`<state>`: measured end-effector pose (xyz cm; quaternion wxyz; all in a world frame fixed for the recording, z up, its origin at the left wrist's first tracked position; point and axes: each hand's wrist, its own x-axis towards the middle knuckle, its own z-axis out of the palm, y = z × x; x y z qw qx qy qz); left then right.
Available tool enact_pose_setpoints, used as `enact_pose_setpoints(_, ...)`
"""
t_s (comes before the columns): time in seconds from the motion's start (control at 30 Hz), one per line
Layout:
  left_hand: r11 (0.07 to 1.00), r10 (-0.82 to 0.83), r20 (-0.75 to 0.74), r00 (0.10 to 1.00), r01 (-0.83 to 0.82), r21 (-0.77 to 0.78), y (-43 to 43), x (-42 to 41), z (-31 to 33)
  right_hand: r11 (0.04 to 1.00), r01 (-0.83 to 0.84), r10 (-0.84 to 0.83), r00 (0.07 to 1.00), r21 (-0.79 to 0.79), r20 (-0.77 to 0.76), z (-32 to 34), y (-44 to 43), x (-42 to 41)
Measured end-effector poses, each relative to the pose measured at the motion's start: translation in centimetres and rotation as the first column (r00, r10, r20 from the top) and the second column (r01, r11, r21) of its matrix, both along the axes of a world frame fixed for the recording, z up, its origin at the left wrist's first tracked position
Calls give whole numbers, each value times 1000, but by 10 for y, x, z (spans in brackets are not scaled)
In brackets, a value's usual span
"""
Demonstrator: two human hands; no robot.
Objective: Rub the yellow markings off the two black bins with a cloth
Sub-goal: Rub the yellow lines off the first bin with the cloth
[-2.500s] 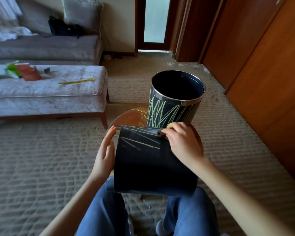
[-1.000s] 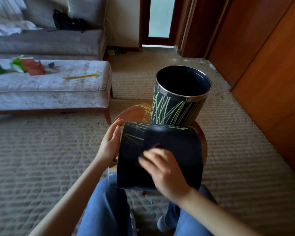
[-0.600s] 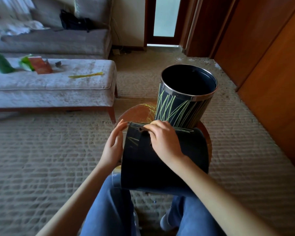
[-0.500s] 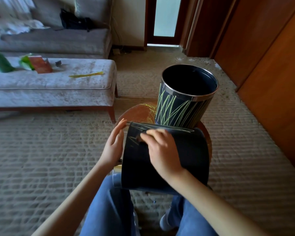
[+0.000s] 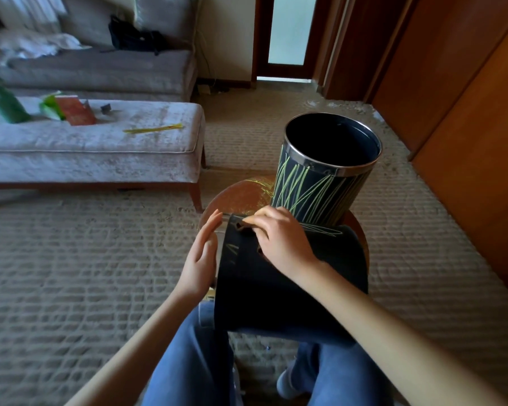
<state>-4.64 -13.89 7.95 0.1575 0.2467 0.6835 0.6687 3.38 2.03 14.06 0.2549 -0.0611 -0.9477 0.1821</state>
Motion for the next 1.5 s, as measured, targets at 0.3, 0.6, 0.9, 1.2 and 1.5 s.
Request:
enact_pose_setpoints(0.3,1000,14,66,998,-13,-16,5,-3,12,765,-446,478,877,464,54,-23,-37,66)
enact_pose_setpoints(0.6,999,28,54,998,-26,-34,-9,12,3,1000,-22,16,971,22,237,5,3,-35)
enact_pose_setpoints(0.9,998,49,89,995,-46,-32,-5,8,12,848,-422,429,902,322,53,-21,-44,58)
enact_pose_setpoints(1.2,901,156,-35,987,-157,-404,29,-28,33,939,-98,110,994,329,-17,-13,59,155)
enact_pose_setpoints(1.5,959,224,319,921,-151,-239,25,-19,34,960,60,-29,993,272,-116,-11,70,165)
